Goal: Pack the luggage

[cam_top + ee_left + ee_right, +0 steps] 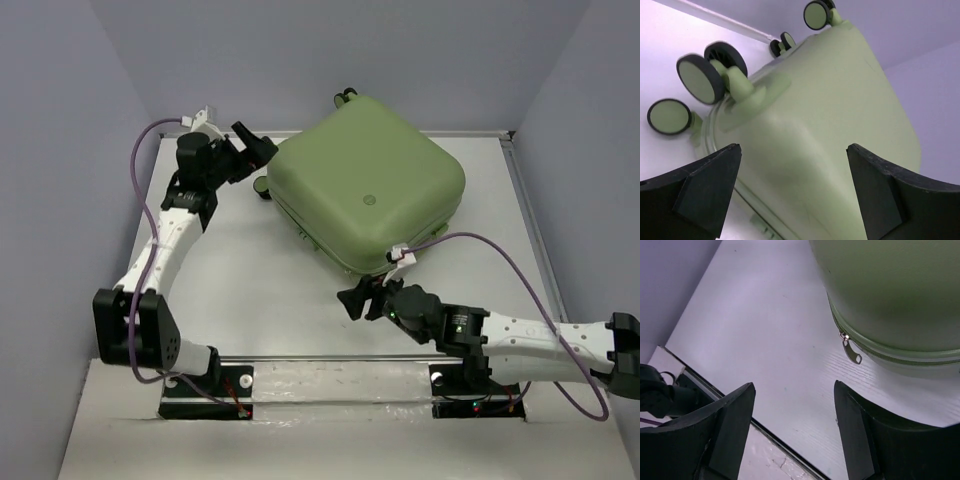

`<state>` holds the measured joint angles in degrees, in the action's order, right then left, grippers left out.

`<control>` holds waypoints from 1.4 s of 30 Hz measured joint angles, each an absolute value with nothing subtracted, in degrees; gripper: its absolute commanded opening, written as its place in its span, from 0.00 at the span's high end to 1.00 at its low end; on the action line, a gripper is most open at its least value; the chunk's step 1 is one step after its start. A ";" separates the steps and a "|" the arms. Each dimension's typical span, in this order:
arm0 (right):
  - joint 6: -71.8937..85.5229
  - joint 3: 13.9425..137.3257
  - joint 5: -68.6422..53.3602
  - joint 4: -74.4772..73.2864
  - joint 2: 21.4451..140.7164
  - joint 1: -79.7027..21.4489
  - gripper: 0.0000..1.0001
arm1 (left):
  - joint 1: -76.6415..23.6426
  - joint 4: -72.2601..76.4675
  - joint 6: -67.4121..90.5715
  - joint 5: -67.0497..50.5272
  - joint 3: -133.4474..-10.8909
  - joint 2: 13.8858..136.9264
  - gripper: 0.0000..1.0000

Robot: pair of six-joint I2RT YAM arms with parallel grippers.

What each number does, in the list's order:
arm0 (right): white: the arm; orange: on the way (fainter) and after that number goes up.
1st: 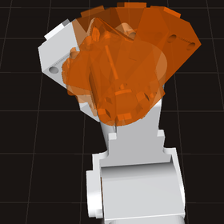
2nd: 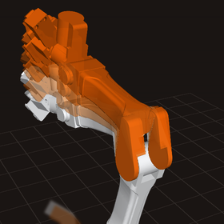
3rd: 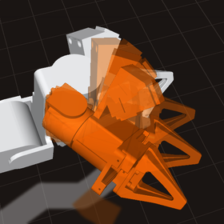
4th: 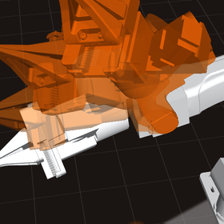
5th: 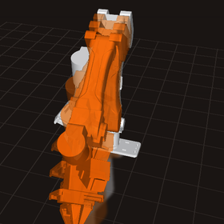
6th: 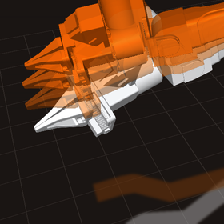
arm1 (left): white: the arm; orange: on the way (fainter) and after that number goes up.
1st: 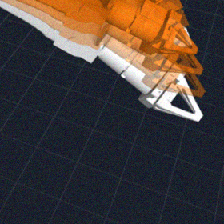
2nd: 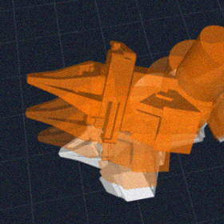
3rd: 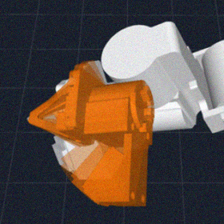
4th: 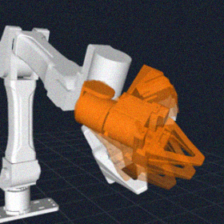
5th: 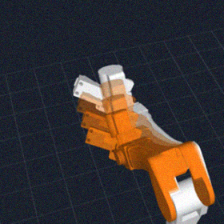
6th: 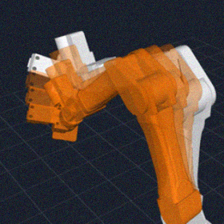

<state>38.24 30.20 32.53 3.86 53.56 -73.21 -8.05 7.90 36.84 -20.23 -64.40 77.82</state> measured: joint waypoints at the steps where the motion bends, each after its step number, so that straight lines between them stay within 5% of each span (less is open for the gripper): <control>1: 38.33 30.11 32.53 3.01 52.01 -73.19 0.30 | -7.20 7.88 37.30 -21.12 -67.42 81.67 0.01; 8: 38.37 29.78 32.08 -0.10 47.64 -73.21 0.30 | -5.82 4.97 38.46 -23.83 -82.67 102.00 0.01; 15: 38.46 29.52 31.55 -2.74 47.64 -73.21 0.30 | -5.89 5.87 42.37 -25.50 -88.66 109.89 0.08; 19: 39.57 28.64 33.01 -4.60 47.59 -73.21 0.33 | -5.96 8.88 45.36 -26.28 -88.66 111.55 0.29; 23: 41.39 28.64 35.46 -7.92 47.37 -72.36 0.57 | -6.00 13.41 49.76 -27.20 -87.88 112.95 0.55; 24: 42.00 28.60 35.94 -8.75 47.00 -71.31 0.83 | -6.04 15.00 50.74 -27.33 -87.42 113.03 0.68; 25: 42.61 28.36 36.03 -9.10 46.52 -69.87 0.92 | -6.07 15.88 51.42 -27.44 -87.20 113.12 0.75; 28: 43.77 26.76 35.86 -10.76 43.07 -63.64 0.93 | -6.04 19.11 53.28 -27.88 -86.06 113.34 0.94; 36: 43.51 25.02 34.26 -14.98 37.34 -49.25 0.93 | -5.91 26.33 54.04 -25.30 -78.28 110.10 0.94; 42: 36.34 25.50 28.60 -14.06 42.19 -35.18 0.93 | -5.87 33.04 55.22 -20.12 -57.52 93.27 0.94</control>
